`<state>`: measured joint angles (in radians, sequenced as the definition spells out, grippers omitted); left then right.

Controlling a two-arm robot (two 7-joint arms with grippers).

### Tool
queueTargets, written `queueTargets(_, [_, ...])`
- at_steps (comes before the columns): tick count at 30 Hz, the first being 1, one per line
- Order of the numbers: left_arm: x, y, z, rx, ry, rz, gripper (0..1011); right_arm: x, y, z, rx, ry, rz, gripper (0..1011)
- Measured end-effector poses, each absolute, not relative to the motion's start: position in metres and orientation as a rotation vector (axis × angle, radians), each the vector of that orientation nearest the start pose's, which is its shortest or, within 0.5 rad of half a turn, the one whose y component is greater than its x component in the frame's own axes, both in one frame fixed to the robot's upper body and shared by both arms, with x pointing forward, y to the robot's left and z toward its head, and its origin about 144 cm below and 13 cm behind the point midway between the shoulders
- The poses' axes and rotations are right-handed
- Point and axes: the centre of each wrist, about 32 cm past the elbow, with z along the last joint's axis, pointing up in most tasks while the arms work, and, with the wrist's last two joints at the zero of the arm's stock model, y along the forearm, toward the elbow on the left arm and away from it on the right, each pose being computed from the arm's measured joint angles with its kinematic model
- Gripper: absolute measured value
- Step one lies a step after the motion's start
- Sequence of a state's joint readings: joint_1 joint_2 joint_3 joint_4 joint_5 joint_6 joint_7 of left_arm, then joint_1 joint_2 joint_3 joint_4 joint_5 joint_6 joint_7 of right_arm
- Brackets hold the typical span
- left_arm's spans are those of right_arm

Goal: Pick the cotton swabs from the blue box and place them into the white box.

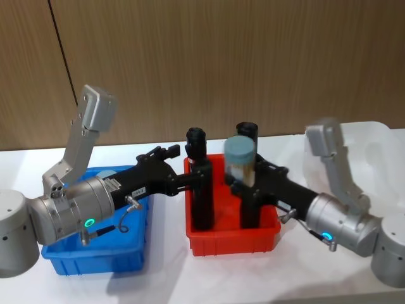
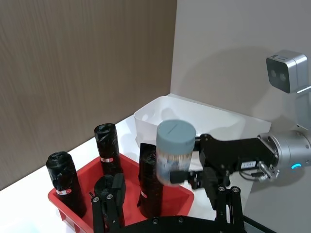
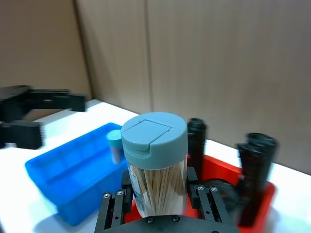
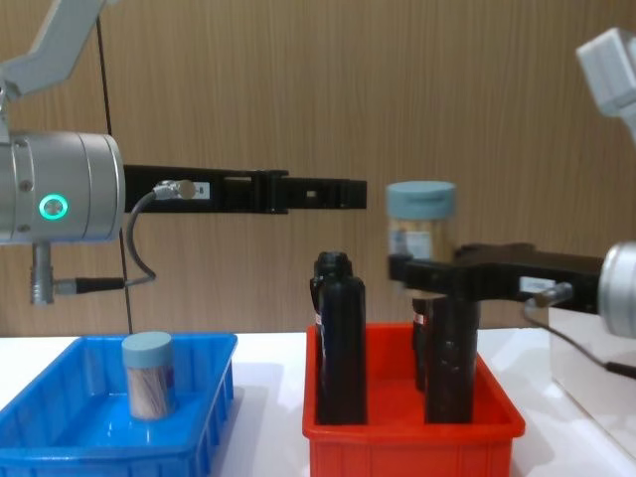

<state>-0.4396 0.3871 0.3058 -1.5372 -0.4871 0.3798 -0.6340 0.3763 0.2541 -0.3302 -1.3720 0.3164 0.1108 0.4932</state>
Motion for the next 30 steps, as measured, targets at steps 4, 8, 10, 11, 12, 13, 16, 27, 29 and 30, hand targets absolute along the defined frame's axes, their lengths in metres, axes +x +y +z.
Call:
queueTargets(4, [0.552,0.253,1.277,0.063,0.082,0.657,1004,0.551,-0.232,1.201,-0.035,-0.013,-0.887,641])
queueTargets(8, [0.552,0.253,1.277,0.063,0.082,0.657,1004,0.552,-0.244,1.201,-0.030,-0.023,-0.943,641])
queueTargets(10, [0.552,0.253,1.277,0.063,0.082,0.657,1004,0.552,-0.250,1.201,-0.029,-0.028,-0.968,641])
queueTargets(11, [0.552,0.253,1.277,0.063,0.082,0.657,1004,0.552,-0.252,1.201,-0.029,-0.030,-0.978,641])
queueTargets(12, [0.552,0.253,1.277,0.063,0.082,0.657,1004,0.552,-0.255,1.202,-0.029,-0.033,-0.992,641])
queueTargets(13, [0.552,0.253,1.277,0.063,0.082,0.657,1004,0.552,-0.260,1.203,-0.026,-0.038,-1.016,642])
queueTargets(16, [0.552,0.253,1.277,0.063,0.082,0.657,1004,0.553,-0.269,1.204,-0.023,-0.045,-1.059,641])
queueTargets(27, [0.552,0.253,1.277,0.063,0.082,0.657,1004,0.556,-0.307,1.206,-0.029,-0.042,-1.238,641])
queueTargets(29, [0.552,0.253,1.277,0.063,0.082,0.657,1004,0.556,-0.311,1.205,-0.031,-0.035,-1.257,641])
queueTargets(30, [0.552,0.253,1.277,0.063,0.082,0.657,1004,0.557,-0.313,1.205,-0.033,-0.031,-1.269,641])
